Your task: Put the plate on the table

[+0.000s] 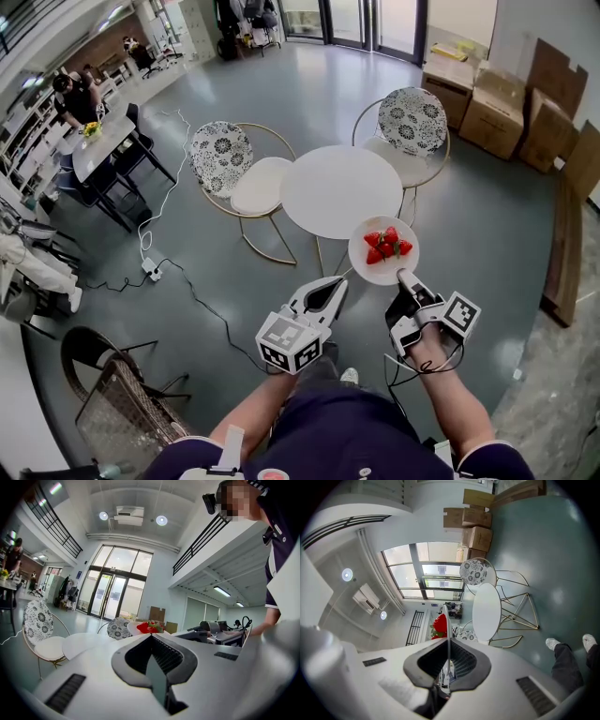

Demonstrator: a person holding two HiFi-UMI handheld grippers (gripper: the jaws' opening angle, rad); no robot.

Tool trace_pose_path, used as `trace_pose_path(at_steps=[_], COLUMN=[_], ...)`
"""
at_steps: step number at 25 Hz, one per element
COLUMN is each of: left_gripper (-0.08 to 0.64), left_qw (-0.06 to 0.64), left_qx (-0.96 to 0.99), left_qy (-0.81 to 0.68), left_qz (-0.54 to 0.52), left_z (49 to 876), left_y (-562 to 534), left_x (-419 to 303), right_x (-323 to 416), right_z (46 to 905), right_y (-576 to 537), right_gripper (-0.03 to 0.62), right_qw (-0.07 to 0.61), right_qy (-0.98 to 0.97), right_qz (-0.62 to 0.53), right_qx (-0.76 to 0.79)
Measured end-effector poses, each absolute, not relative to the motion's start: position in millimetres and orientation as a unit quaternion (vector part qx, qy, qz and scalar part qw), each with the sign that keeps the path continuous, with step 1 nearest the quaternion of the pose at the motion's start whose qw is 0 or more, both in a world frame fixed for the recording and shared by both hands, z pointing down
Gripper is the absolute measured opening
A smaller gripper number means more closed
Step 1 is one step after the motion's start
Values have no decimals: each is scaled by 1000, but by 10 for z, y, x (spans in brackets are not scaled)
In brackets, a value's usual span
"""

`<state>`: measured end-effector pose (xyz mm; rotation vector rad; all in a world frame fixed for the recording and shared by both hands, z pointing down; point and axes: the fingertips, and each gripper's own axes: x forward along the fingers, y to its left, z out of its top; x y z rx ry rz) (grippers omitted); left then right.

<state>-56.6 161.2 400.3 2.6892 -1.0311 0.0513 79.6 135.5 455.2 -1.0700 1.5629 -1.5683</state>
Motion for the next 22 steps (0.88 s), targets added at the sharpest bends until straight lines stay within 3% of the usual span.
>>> trace_pose_path(at_steps=[22], left_gripper=[6], left_qw=[158], left_qx=[933], left_qy=[-322], left_qz=[24], left_z=[4255], left_y=[89], left_x=[-648], right_x=[729], right_z=[4870], right_y=[0], right_gripper=[17], right_qw=[321], right_qy=[582], right_qz=[-601], right_qx=[-444])
